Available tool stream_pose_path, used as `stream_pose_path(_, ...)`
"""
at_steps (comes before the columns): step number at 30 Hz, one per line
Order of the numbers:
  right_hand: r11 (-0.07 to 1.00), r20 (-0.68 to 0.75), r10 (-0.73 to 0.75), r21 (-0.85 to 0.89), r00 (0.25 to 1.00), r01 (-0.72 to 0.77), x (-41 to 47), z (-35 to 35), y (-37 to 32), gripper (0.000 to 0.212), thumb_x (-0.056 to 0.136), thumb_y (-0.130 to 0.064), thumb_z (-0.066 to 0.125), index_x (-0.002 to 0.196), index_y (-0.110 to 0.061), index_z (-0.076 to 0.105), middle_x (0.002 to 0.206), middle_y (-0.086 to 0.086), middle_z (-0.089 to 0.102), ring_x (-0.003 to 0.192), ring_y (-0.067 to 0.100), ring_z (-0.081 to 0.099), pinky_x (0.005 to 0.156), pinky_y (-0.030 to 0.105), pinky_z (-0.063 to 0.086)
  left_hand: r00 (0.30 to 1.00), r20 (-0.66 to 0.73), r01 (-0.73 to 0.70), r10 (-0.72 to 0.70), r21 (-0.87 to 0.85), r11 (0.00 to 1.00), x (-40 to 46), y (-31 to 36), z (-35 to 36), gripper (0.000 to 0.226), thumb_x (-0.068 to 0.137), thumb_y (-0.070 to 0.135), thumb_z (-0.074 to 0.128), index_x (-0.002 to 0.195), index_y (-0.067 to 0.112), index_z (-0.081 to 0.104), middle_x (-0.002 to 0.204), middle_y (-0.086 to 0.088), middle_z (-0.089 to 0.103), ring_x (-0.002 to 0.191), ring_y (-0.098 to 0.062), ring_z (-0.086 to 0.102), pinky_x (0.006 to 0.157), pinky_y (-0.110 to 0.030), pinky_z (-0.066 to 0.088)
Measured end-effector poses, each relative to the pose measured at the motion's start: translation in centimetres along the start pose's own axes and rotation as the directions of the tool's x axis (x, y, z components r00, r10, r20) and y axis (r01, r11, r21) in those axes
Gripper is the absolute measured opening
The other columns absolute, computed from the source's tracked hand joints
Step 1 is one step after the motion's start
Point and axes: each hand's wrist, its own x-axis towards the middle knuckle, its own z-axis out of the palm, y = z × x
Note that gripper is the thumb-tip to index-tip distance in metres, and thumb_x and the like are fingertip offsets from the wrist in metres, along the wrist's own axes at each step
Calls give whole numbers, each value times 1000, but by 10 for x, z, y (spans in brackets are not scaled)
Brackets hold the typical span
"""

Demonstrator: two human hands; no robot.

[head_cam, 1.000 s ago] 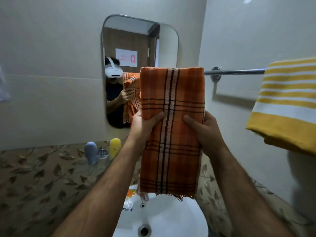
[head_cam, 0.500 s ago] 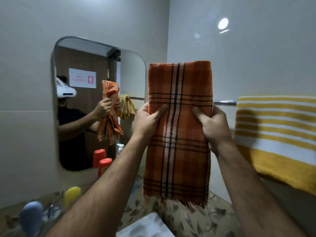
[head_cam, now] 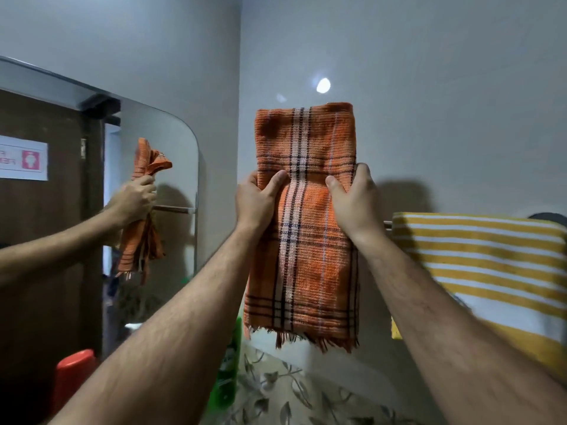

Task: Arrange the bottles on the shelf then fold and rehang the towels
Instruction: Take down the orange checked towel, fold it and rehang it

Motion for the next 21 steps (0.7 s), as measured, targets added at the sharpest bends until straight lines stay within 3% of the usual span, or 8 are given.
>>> stream_pose_path(3, 989, 3, 27, -144, 1000, -26, 17, 4, 1, 36, 95, -24, 60, 120, -2, 46, 110, 15, 66, 99, 34, 64, 78, 39, 51, 1000, 1, 1, -1, 89, 996, 20, -6, 22, 39, 82, 45, 72, 104, 13, 70, 97, 1, 74, 89, -14, 68, 82, -33, 55)
stream_pose_path(6, 881, 34, 108, -466, 994, -80, 22, 0, 8, 38, 98, -32, 55, 123, -7, 43, 119, 17, 65, 105, 36, 63, 69, 33, 39, 1000, 26, -12, 6, 216, 976, 27, -18, 40, 38, 82, 45, 73, 100, 12, 67, 90, 2, 69, 82, -15, 63, 71, -26, 45)
stream_pose_path(8, 798, 60, 155, -596, 986, -89, 21, -2, 8, 43, 98, -35, 53, 128, -8, 39, 124, 15, 64, 110, 34, 63, 71, 34, 36, 1000, 25, -8, 2, 264, 964, 27, -29, 47, 41, 79, 48, 73, 102, 15, 65, 91, 3, 68, 86, -17, 64, 72, -29, 47)
stream_pose_path(10, 765, 46, 161, -637, 986, -95, 26, 1, 14, 50, 96, -33, 57, 133, -7, 35, 126, 16, 63, 111, 34, 62, 74, 34, 40, 1000, 11, 9, -13, 285, 959, 29, -36, 52, 49, 77, 49, 75, 113, 19, 60, 99, 1, 70, 94, -19, 65, 81, -33, 50)
stream_pose_path(13, 790, -17, 123, -604, 992, -108, 33, 10, 23, 55, 91, -23, 62, 132, -9, 29, 124, 17, 57, 107, 32, 61, 79, 36, 47, 999, 22, -42, 37, 426, 904, 33, -32, 58, 61, 74, 46, 78, 123, 22, 50, 107, -5, 66, 98, -24, 62, 78, -31, 43)
stream_pose_path(16, 781, -81, 33, -620, 996, -76, 33, 18, 29, 52, 87, -11, 62, 128, -13, 29, 125, 16, 44, 110, 30, 52, 83, 37, 49, 980, 40, -174, 197, 660, 731, 37, -26, 61, 57, 72, 46, 79, 111, 18, 49, 105, -7, 59, 97, -29, 57, 74, -38, 42)
stream_pose_path(18, 743, -92, -35, -668, 995, -36, 33, 21, 32, 47, 86, -9, 61, 125, -14, 37, 124, 15, 43, 112, 30, 47, 85, 38, 48, 954, 140, -284, 263, 695, 661, 37, -23, 61, 39, 77, 41, 75, 97, 16, 53, 95, -6, 63, 89, -31, 60, 68, -37, 41)
stream_pose_path(21, 715, -47, -70, -699, 996, 17, 33, 20, 32, 18, 91, -13, 59, 108, -18, 58, 112, 8, 57, 102, 27, 52, 83, 41, 50, 933, 241, -358, 267, 704, 614, 35, -25, 58, 24, 82, 41, 70, 86, 17, 65, 88, -3, 68, 86, -28, 62, 66, -34, 42)
